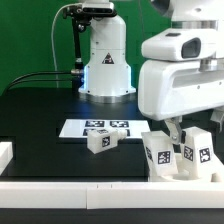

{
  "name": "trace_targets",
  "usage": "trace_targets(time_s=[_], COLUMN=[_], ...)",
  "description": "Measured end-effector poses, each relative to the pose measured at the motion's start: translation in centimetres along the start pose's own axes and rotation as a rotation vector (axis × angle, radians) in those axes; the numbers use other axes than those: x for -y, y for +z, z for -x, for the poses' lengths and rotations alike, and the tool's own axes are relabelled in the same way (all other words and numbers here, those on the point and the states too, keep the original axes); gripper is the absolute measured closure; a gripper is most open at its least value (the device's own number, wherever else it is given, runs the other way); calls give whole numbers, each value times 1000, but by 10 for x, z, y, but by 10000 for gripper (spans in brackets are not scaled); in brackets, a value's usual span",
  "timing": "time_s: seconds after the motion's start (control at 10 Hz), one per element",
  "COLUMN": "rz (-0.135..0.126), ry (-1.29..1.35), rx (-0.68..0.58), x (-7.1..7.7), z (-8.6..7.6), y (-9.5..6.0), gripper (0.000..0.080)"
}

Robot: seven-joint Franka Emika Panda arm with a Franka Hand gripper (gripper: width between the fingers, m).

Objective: Assemble stool

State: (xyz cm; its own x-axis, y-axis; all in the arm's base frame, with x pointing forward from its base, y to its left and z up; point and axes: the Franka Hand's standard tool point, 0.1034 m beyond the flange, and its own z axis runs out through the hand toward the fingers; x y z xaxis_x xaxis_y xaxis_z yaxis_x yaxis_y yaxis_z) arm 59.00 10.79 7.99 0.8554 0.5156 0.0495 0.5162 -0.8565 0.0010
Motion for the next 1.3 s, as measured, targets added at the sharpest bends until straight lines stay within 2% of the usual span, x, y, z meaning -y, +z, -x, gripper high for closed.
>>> trace_targets(time_s=[0.3, 0.5, 0.7, 0.8, 1.1, 1.2, 1.3], rz=[-3, -3, -3, -3, -5, -15, -40], ry=[38, 61, 77, 81, 423, 575, 762], rx=[5, 6, 6, 6, 10, 8, 6], x=[7, 6, 5, 5, 11, 11, 11], z=[-4, -3, -3, -3, -2, -2, -2], y=[6, 7, 7, 7, 7, 7, 7], gripper=[150, 150, 425, 465, 465, 465, 465])
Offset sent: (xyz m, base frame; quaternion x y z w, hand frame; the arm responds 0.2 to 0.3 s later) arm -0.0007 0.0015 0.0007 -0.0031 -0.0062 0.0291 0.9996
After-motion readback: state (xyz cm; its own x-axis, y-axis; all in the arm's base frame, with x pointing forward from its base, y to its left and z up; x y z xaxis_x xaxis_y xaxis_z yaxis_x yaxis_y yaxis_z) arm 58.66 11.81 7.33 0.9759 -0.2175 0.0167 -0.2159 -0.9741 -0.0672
